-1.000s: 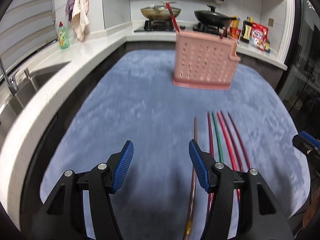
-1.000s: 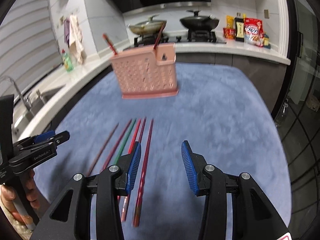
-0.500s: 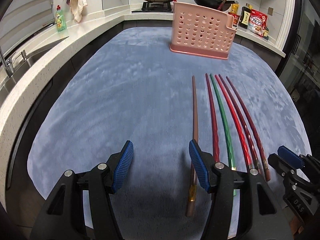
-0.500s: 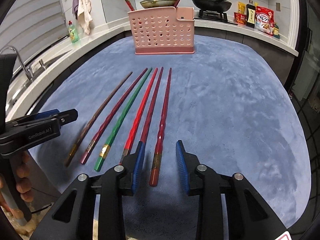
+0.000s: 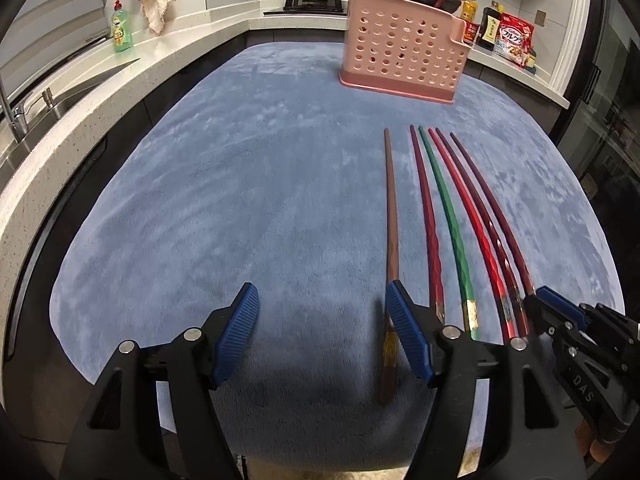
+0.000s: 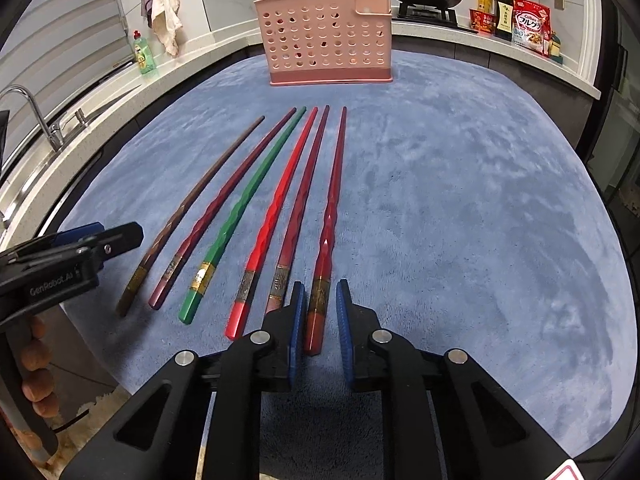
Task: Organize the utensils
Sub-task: 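Grasp the brown wooden chopstick with the left tool while the right tool grasps a dark red chopstick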
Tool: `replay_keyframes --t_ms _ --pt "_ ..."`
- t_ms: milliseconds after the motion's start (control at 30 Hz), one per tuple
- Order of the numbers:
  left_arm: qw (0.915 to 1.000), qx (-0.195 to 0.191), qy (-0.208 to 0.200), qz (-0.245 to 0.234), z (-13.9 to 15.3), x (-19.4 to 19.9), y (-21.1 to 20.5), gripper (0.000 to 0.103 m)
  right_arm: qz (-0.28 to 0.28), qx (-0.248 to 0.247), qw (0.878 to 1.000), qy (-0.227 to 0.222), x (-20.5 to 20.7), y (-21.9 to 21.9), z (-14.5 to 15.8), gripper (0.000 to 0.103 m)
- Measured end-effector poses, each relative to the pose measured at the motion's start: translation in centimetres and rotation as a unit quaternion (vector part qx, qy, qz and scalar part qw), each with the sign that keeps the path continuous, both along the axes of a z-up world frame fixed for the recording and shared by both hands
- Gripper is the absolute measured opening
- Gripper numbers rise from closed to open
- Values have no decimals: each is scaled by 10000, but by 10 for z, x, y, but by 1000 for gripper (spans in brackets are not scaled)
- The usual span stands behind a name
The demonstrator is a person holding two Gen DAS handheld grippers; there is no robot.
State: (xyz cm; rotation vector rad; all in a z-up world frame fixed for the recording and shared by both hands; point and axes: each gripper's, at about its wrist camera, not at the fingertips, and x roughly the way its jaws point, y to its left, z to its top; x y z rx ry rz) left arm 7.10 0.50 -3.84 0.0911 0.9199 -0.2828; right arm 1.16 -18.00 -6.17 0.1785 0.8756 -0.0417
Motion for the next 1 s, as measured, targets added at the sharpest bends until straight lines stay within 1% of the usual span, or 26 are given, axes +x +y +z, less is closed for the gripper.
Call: replay_keyframes --t_ms 167,400,567,700,867,933,1000 --pt "9999 -38 89 -93 -2 -6 -1 64 -6 7 10000 -13 -1 0 0 9" --pt "9996 -58 216 -179 -9 -14 -3 64 -96 61 9999 -30 -3 -5 0 8" --pt "9996 -33 204 -217 -11 -18 -5 63 -91 58 9999 -27 -2 -6 0 8" --pt "9996 28 191 -222 -12 -20 -8 59 -95 73 9999 -28 -3 -6 -1 8" --pt "9995 -38 224 -231 -11 -19 -6 43 -96 93 9999 -27 -3 -6 -2 8" --pt "9993 -72 256 -268 -10 -19 -6 32 -95 87 9999 -25 -3 -6 -2 8" --pt "9991 -86 277 -298 -10 -19 -6 27 -97 90 9999 -24 -3 -6 -2 8"
